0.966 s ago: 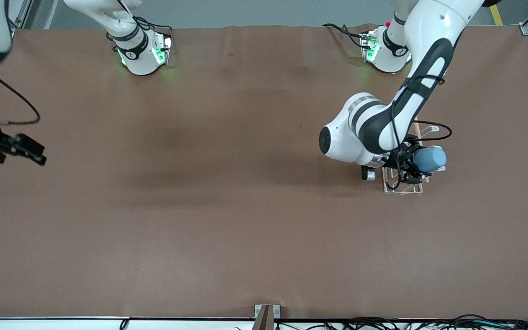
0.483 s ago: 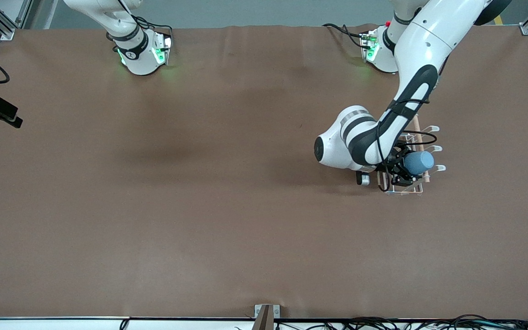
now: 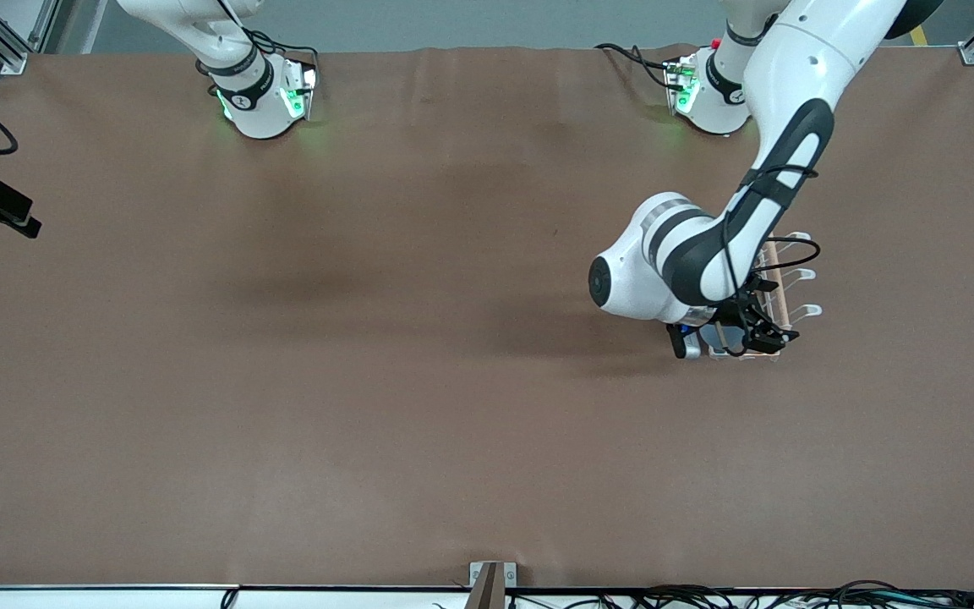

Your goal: Hang cup on cup holder

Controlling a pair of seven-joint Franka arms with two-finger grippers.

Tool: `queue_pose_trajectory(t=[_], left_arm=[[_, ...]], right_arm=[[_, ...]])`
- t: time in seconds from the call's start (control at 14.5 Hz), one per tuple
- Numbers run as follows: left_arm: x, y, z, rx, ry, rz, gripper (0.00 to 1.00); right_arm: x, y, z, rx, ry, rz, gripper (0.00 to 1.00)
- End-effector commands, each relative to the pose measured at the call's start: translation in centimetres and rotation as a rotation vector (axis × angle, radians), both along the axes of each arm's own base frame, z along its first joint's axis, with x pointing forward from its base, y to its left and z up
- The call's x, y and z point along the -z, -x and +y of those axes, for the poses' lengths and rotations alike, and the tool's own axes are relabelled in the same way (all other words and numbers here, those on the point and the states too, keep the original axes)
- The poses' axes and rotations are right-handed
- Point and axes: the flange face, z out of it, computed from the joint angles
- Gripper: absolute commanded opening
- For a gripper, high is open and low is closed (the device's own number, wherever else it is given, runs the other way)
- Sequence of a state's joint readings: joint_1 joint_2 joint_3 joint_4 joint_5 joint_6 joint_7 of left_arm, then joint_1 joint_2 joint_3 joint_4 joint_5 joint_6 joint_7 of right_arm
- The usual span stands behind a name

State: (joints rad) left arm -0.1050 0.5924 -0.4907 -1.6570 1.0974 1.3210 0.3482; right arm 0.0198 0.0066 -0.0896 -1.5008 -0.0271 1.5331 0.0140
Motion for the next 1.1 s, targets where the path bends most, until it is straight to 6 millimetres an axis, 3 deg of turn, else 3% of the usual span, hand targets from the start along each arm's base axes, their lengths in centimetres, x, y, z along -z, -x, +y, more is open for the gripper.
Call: queue_pose_trajectory(t=[0.0, 0.28, 0.34, 0.55, 0.83, 1.03], left_arm=[[-5.5, -1.6, 0.1, -0.143, 0.168, -0.185, 1.0], [-15.0, -2.4, 3.7, -0.309, 0.451, -0.388, 1.0], [-17.1, -2.4, 5.0, -0.368, 0.524, -0.419, 1.0], [-23.0, -1.7, 10.1, -0.584, 0.73, -0.514, 1.0], [-28.8, 0.9, 15.5, -0.84, 0.921, -0.613, 1.0], [-30.9, 3.3, 16.1, -0.956, 0.968, -0.675, 1.0]], right_arm=[[-0.3, 0.1, -0.2, -0.007, 0.004, -0.006, 1.0], [-0.9, 0.1, 0.0, -0.007, 0.003, -0.018, 1.0], [-1.9, 0.1, 0.5, -0.013, 0.004, -0.04, 1.0], [-1.9, 0.1, -0.2, -0.001, -0.003, -0.04, 1.0], [-1.8, 0.1, -0.1, -0.002, -0.005, -0.038, 1.0], [-1.8, 0.1, -0.2, 0.0, -0.003, -0.036, 1.0]])
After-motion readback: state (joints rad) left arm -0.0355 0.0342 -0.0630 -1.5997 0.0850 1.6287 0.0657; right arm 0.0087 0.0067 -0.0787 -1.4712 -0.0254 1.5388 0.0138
